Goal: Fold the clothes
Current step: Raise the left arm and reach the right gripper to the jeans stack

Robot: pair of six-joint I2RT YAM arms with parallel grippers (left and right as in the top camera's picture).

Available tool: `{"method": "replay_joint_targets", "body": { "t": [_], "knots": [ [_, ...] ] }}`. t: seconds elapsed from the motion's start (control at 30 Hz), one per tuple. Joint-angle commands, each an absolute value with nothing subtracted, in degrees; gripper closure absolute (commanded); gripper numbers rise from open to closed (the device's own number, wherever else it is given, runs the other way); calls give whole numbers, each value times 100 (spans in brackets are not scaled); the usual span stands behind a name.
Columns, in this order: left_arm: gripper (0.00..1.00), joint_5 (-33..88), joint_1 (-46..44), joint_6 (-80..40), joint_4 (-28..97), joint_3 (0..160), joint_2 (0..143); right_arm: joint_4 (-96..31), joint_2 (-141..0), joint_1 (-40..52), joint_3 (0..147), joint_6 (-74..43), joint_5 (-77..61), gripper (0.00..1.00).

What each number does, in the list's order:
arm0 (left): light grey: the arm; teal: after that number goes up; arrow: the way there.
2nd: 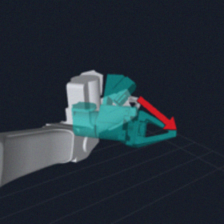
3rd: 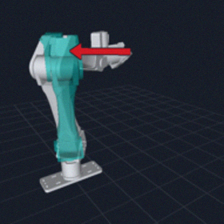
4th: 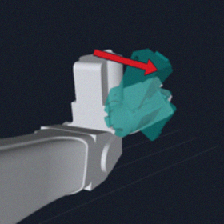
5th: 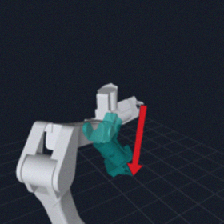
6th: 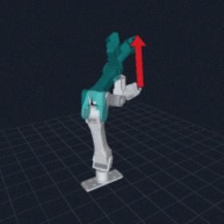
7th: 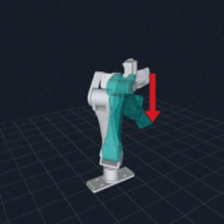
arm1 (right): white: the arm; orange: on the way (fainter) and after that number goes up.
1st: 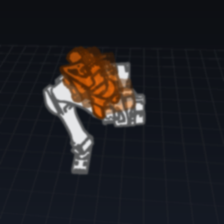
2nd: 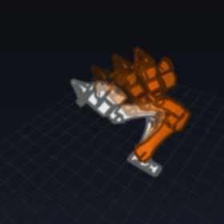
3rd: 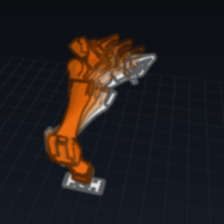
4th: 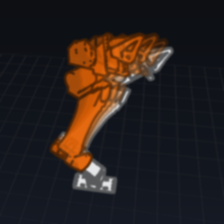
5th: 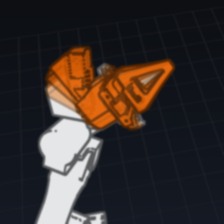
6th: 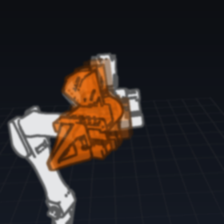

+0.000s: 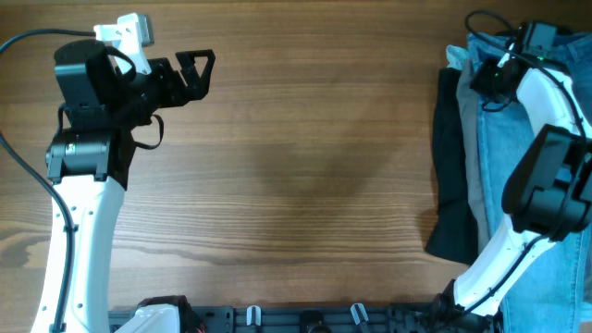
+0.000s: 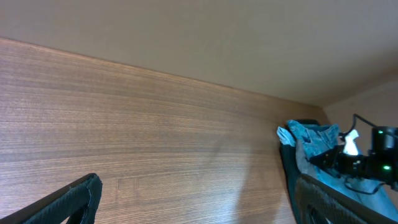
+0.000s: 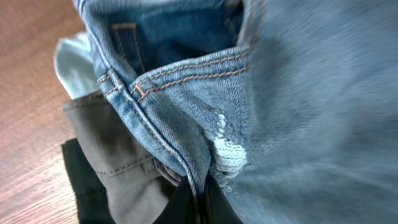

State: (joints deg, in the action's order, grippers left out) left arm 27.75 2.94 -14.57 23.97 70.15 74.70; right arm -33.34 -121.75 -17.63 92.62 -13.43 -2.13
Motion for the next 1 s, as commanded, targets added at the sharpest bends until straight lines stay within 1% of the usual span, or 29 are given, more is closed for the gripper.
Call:
{"method": "replay_joint_targets", "body": {
  "t": [0.0,0.03,0.07,0.1,0.13,0.17,0.2,0.23,0.27,0.3,0.33,0.37,0.4,0.43,0.5,0.57,0.6,0.63,0.67,0.7,0.73,0.8,0.83,0.9,0.97],
  "knots": [
    [0,2847,279,-1549,2373,7120,7481,-3242,-11354,-2112,9417,-1352,-123,96],
    [0,2845,279,-1549,2373,7120,7481,-3242,-11198,-2174,9417,-1365,-137,96],
    [0,2847,279,-1549,2375,7120,7481,-3262,-11054,-2211,9419,-1350,-222,90],
    [0,2847,279,-1549,2377,7120,7481,-3332,-10916,-2220,9417,-1323,-327,87],
    [0,2849,279,-1549,2377,7120,7481,-3465,-10840,-2198,9417,-1282,-482,80],
    [0,2847,279,-1549,2377,7120,7481,-3583,-10842,-2180,9417,-1284,-648,82],
    [0,2847,279,-1546,2375,7120,7481,-3695,-10866,-2158,9411,-1288,-729,96],
    [0,2847,279,-1546,2375,7120,7481,-3789,-10892,-2143,9408,-1358,-731,96],
    [0,2847,279,-1546,2377,7120,7481,-3870,-10923,-2115,9406,-1347,-731,93],
    [0,2847,279,-1546,2377,7120,7481,-3935,-10954,-2088,9406,-1267,-731,80],
    [0,2847,279,-1544,2377,7120,7481,-3997,-10971,-2075,9406,-1061,-729,80],
    [0,2845,279,-1544,2377,7120,7481,-4069,-10991,-2069,9406,-1044,-729,72],
    [0,2847,279,-1546,2383,7120,7481,-4167,-11032,-2069,9404,-1041,-753,48],
    [0,2847,279,-1546,2405,7120,7481,-4211,-11080,-2047,9369,-989,-753,43],
    [0,2842,279,-1544,2421,7120,7481,-4329,-11220,-1981,9240,-878,-753,43],
    [0,2840,279,-1544,2423,7120,7481,-4357,-11487,-1870,9135,-797,-770,56],
    [0,2779,279,-1542,2421,7120,7481,-4357,-11627,-1813,9135,-744,-766,59],
    [0,2630,279,-1544,2421,7120,7481,-4300,-11813,-1750,9135,-742,-711,58],
    [0,2536,279,-1544,2421,7120,7481,-4250,-11913,-1717,9135,-744,-707,55],
    [0,2495,279,-1544,2421,7120,7481,-4169,-12044,-1686,9135,-751,-709,48],
    [0,2495,279,-1546,2416,7120,7481,-4086,-12160,-1671,9135,-755,-707,43],
    [0,2423,279,-1544,2375,7120,7481,-3983,-12287,-1673,9135,-808,-676,43],
    [0,2394,279,-1546,2364,7120,7481,-3940,-12326,-1673,9135,-805,-624,47],
    [0,2388,279,-1544,2329,7120,7481,-3903,-12326,-1673,9144,-805,-576,67],
    [0,2388,279,-1544,2329,7120,7481,-3905,-12287,-1678,9155,-781,-585,67]
  ]
}}
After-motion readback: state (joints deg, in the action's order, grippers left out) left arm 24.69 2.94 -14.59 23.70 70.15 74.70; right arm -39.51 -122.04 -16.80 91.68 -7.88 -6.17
